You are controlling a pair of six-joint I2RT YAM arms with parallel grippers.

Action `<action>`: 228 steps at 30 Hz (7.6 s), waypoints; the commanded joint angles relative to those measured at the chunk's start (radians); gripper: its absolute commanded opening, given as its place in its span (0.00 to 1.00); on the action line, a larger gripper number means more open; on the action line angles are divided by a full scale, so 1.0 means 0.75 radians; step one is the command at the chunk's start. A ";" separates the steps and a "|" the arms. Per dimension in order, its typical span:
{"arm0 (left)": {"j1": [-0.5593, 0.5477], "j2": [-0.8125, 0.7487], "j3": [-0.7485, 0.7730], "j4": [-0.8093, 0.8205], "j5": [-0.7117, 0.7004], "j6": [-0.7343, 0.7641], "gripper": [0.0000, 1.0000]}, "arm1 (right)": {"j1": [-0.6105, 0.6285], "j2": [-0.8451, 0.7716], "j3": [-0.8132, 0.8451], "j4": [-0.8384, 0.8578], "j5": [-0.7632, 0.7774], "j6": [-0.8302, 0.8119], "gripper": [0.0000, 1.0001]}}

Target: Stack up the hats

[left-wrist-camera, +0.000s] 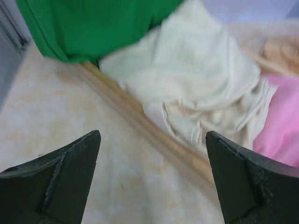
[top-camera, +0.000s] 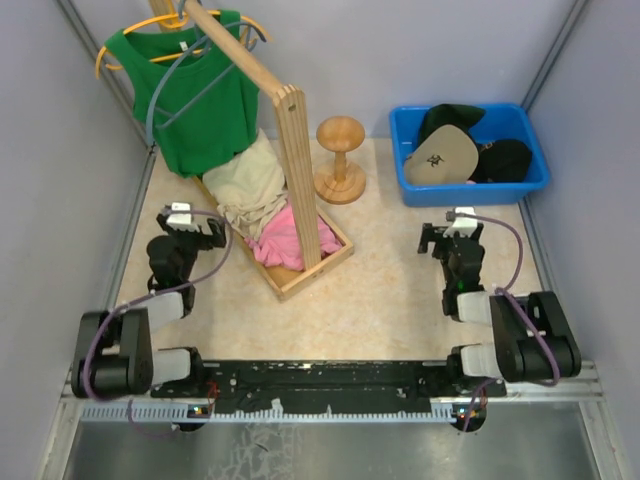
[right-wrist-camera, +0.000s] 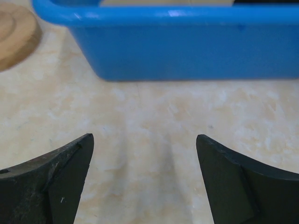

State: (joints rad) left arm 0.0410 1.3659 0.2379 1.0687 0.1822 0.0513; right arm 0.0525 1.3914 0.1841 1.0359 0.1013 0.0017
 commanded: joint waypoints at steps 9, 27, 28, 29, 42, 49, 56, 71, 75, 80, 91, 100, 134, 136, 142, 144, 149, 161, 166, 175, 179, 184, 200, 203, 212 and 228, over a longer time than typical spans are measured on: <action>-0.007 -0.683 0.308 -1.142 -0.112 -0.230 0.34 | 0.286 -0.256 0.389 -0.749 -0.080 0.246 0.00; -0.015 -0.837 1.282 -1.903 0.318 -0.341 0.19 | 0.540 0.294 0.729 -0.773 -0.134 0.657 0.00; -0.015 -0.834 1.343 -1.908 0.344 -0.339 0.19 | 0.546 0.328 0.756 -0.774 -0.145 0.668 0.00; -0.015 -0.829 1.390 -1.914 0.366 -0.342 0.19 | 0.552 0.379 0.780 -0.768 -0.157 0.685 0.00; -0.015 -0.542 2.143 -2.070 0.594 -0.513 0.20 | 0.798 0.568 0.968 -0.904 -0.194 0.743 0.00; -0.015 -0.484 2.204 -1.859 0.763 -0.753 0.19 | 1.044 0.678 1.063 -0.935 -0.223 0.822 0.00; -0.016 -0.492 2.168 -1.614 0.913 -0.917 0.18 | 1.191 0.864 1.309 -0.982 -0.284 0.856 0.00; -0.015 -0.639 1.884 -1.538 0.926 -0.856 0.18 | 1.205 1.190 1.810 -1.094 -0.334 0.939 0.00; -0.015 -0.705 1.705 -1.515 0.931 -0.871 0.16 | 1.200 1.258 1.940 -1.134 -0.307 0.929 0.00; -0.016 -0.771 1.577 -1.510 0.916 -0.893 0.15 | 1.197 1.383 2.158 -1.194 -0.326 0.942 0.00; -0.015 -0.799 1.597 -1.643 0.908 -0.846 0.14 | 1.116 1.631 2.581 -1.274 -0.241 1.016 0.00; -0.015 -0.807 1.611 -1.724 0.903 -0.799 0.14 | 1.017 1.704 2.727 -1.277 -0.153 1.096 0.00; -0.017 -0.774 0.960 -1.760 0.375 -0.626 0.19 | 0.737 1.030 1.781 -0.714 -0.154 1.055 0.00; -0.027 -0.717 0.884 -1.685 0.273 -0.660 0.18 | 0.716 0.852 1.579 -0.718 -0.110 0.978 0.00; -0.367 -0.359 0.883 -1.489 -0.149 -0.495 0.18 | 0.703 0.525 1.257 -0.810 -0.036 0.817 0.00; -0.435 -0.198 0.941 -1.475 -0.242 -0.486 0.19 | 0.695 0.456 1.191 -0.818 -0.032 0.818 0.00; -0.464 0.148 1.090 -1.455 -0.380 -0.479 0.18 | 0.693 0.244 1.087 -0.887 -0.010 0.798 0.00; -0.474 0.782 1.550 -1.425 -0.649 -0.318 0.02 | 0.689 -0.300 0.864 -1.183 0.126 0.698 0.00; -0.473 0.942 1.643 -1.431 -0.747 -0.253 0.00 | 0.681 -0.431 0.845 -1.306 0.183 0.663 0.00; -0.426 1.099 1.763 -1.406 -0.818 -0.160 0.00 | 0.679 -0.502 0.837 -1.420 0.212 0.657 0.00; -0.332 1.150 1.843 -1.492 -0.786 -0.204 0.00 | 0.679 -0.528 0.834 -1.470 0.228 0.657 0.00; -0.225 1.177 1.881 -1.530 -0.716 -0.238 0.00 | 0.680 -0.557 0.818 -1.510 0.242 0.664 0.00; -0.080 1.257 2.027 -1.537 -0.603 -0.163 0.00 | 0.679 -0.566 0.849 -1.622 0.251 0.711 0.00; -0.052 1.268 2.059 -1.549 -0.600 -0.158 0.00 | 0.679 -0.581 0.855 -1.648 0.261 0.717 0.00; 0.017 1.283 2.069 -1.549 -0.565 -0.162 0.00 | 0.679 -0.635 0.884 -1.737 0.288 0.716 0.00; -0.144 0.827 1.765 -1.483 0.016 -0.254 0.00 | 0.677 -0.600 0.953 -1.849 0.343 0.649 0.09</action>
State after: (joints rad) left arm -0.0105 2.1143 1.6108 -0.0647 0.0303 -0.1131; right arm 0.5663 0.9337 0.8364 -0.3660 0.3367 0.5144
